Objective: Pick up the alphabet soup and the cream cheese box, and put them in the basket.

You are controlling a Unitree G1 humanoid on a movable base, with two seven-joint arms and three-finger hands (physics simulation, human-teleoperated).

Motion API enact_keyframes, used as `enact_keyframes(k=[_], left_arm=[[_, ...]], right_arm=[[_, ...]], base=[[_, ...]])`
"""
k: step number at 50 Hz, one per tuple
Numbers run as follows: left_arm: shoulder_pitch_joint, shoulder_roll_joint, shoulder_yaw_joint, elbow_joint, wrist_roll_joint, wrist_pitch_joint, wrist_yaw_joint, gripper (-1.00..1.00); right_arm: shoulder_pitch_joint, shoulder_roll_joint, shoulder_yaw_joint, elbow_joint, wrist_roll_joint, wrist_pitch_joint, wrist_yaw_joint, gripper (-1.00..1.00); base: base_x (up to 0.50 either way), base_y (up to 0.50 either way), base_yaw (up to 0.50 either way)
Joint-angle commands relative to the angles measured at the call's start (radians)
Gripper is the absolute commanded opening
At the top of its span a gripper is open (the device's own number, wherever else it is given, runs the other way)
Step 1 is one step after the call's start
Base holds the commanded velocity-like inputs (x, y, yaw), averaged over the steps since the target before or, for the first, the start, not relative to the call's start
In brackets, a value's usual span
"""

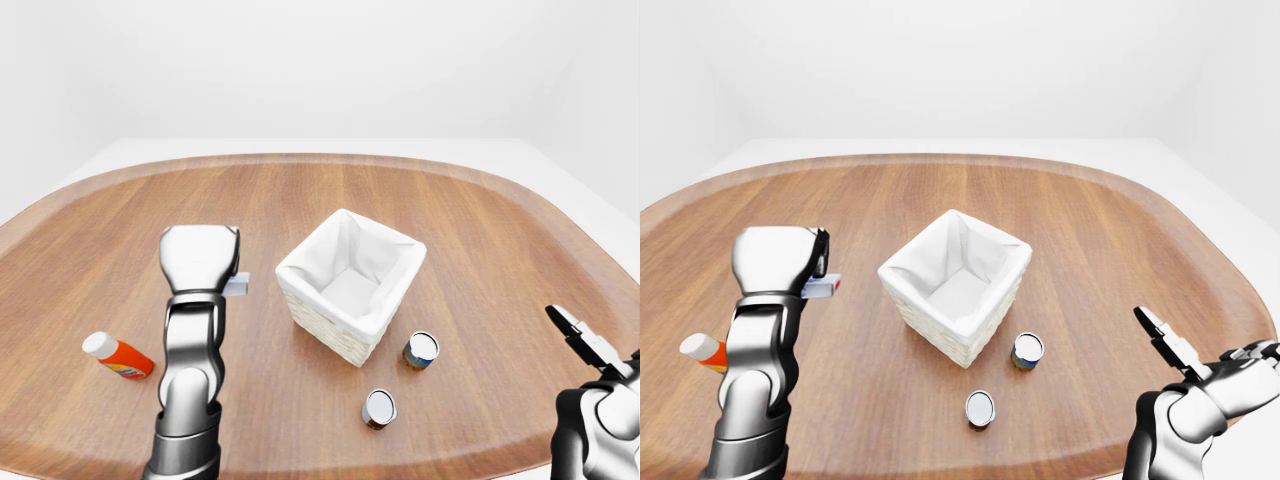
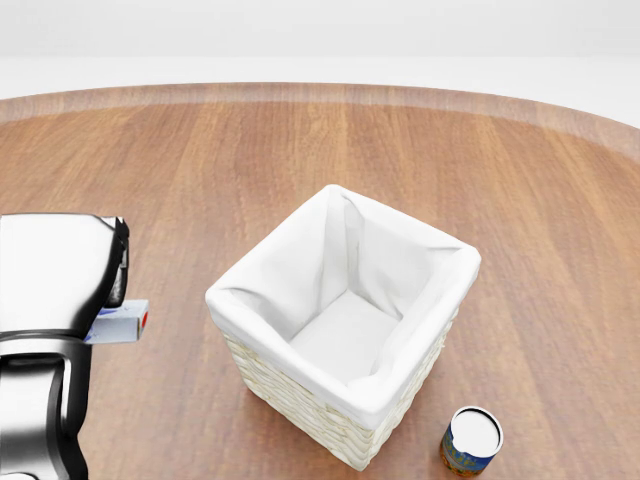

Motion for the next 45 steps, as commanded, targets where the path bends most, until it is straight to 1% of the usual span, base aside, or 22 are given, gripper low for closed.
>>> enact_keyframes(k=[1, 6, 11, 12, 13, 14, 16, 17, 19, 21, 24, 27, 30, 31, 35, 36, 37, 39, 40, 42, 44, 45], left_arm=[[-0.055, -0.029, -0.021, -0.118, 0.142, 0.000, -0.141, -1.00], [-0.089, -0.056, -0.046, -0.136, 0.173, 0.000, -0.181, -1.00], [-0.127, -0.072, -0.060, -0.153, 0.192, 0.000, -0.225, -1.00], [-0.152, -0.083, -0.076, -0.148, 0.209, 0.000, -0.247, -1.00], [-0.154, -0.085, -0.076, -0.147, 0.211, 0.000, -0.248, -1.00], [-0.172, -0.091, -0.085, -0.137, 0.236, 0.000, -0.270, -1.00], [-0.179, -0.080, -0.108, -0.136, 0.260, 0.000, -0.285, -1.00], [-0.188, -0.066, -0.144, -0.142, 0.261, 0.000, -0.313, -1.00], [-0.204, -0.026, -0.196, -0.143, 0.262, 0.000, -0.338, -1.00], [-0.217, -0.005, -0.232, -0.144, 0.262, 0.000, -0.362, -1.00], [-0.264, 0.062, -0.303, -0.117, 0.262, 0.000, -0.409, -1.00], [-0.301, 0.091, -0.357, -0.099, 0.262, 0.000, -0.443, -1.00], [-0.328, 0.090, -0.379, -0.068, 0.262, 0.000, -0.449, -1.00], [-0.357, 0.124, -0.411, -0.033, 0.262, 0.000, -0.449, -1.00], [-0.392, 0.104, -0.442, 0.022, 0.262, 0.000, -0.450, -1.00], [-0.397, 0.073, -0.438, 0.037, 0.262, 0.000, -0.440, -1.00], [-0.400, 0.067, -0.437, 0.047, 0.262, 0.000, -0.440, -1.00], [-0.403, 0.040, -0.414, 0.065, 0.262, 0.000, -0.437, -1.00], [-0.405, 0.034, -0.410, 0.076, 0.262, 0.000, -0.435, -1.00], [-0.410, -0.002, -0.378, 0.093, 0.262, 0.000, -0.431, -1.00], [-0.414, -0.028, -0.355, 0.097, 0.262, 0.000, -0.431, -1.00], [-0.419, -0.030, -0.351, 0.105, 0.262, 0.000, -0.430, -1.00]], right_arm=[[-0.002, -0.002, 0.000, 0.006, -0.001, 0.000, 0.000, 1.00], [0.000, -0.001, 0.000, 0.000, 0.000, 0.000, 0.000, 1.00], [-0.001, -0.001, 0.000, -0.001, 0.000, 0.000, 0.000, 1.00], [-0.002, -0.001, 0.001, 0.001, 0.000, 0.000, 0.000, 1.00], [-0.003, -0.001, 0.002, 0.002, 0.000, 0.000, 0.000, 1.00], [-0.003, -0.001, 0.002, 0.002, 0.000, 0.000, 0.000, 1.00], [-0.002, -0.001, 0.003, -0.001, 0.001, 0.000, 0.000, 1.00], [-0.002, -0.001, 0.003, -0.001, 0.002, 0.000, 0.000, 1.00], [0.001, 0.000, 0.002, -0.009, 0.003, 0.000, 0.000, 1.00], [0.002, 0.002, 0.002, -0.011, 0.002, 0.000, 0.000, 1.00], [0.002, 0.002, -0.001, -0.013, 0.006, 0.000, 0.000, 1.00], [0.003, 0.002, -0.003, -0.014, 0.007, 0.000, 0.000, 1.00], [0.002, 0.002, -0.003, -0.010, 0.008, 0.000, 0.000, 1.00], [0.001, 0.001, -0.003, -0.004, 0.007, 0.000, 0.000, 1.00], [0.001, 0.000, -0.002, -0.002, 0.009, 0.000, 0.000, 1.00], [0.000, 0.000, -0.002, 0.001, 0.009, 0.000, 0.000, 1.00], [-0.002, -0.001, -0.001, 0.006, 0.008, 0.000, 0.000, 1.00], [0.001, -0.001, -0.001, -0.002, 0.010, 0.000, 0.000, 1.00], [0.001, -0.001, -0.001, -0.001, 0.010, 0.000, 0.000, 1.00], [0.001, -0.001, -0.002, 0.002, 0.011, 0.000, 0.000, 1.00], [0.001, -0.001, -0.001, -0.002, 0.010, 0.000, 0.000, 1.00], [0.000, -0.001, -0.001, 0.004, 0.009, 0.000, 0.000, 1.00]], base=[[0.00, 0.00, 0.00], [0.00, 0.00, 0.00], [0.00, 0.00, 0.00], [0.00, 0.00, 0.00], [0.00, 0.00, 0.00], [0.00, 0.00, 0.00], [0.00, 0.00, 0.00], [0.00, 0.00, 0.00], [0.00, 0.00, 0.00], [0.00, 0.00, 0.00], [0.00, 0.00, 0.00], [0.00, 0.00, 0.00], [0.00, 0.00, 0.00], [0.00, 0.00, 0.00], [0.00, 0.00, 0.00], [0.00, 0.00, 0.00], [0.00, 0.00, 0.00], [0.00, 0.00, 0.00], [0.00, 0.00, 0.00], [0.00, 0.00, 0.00], [0.00, 0.00, 0.00], [0.00, 0.00, 0.00]])
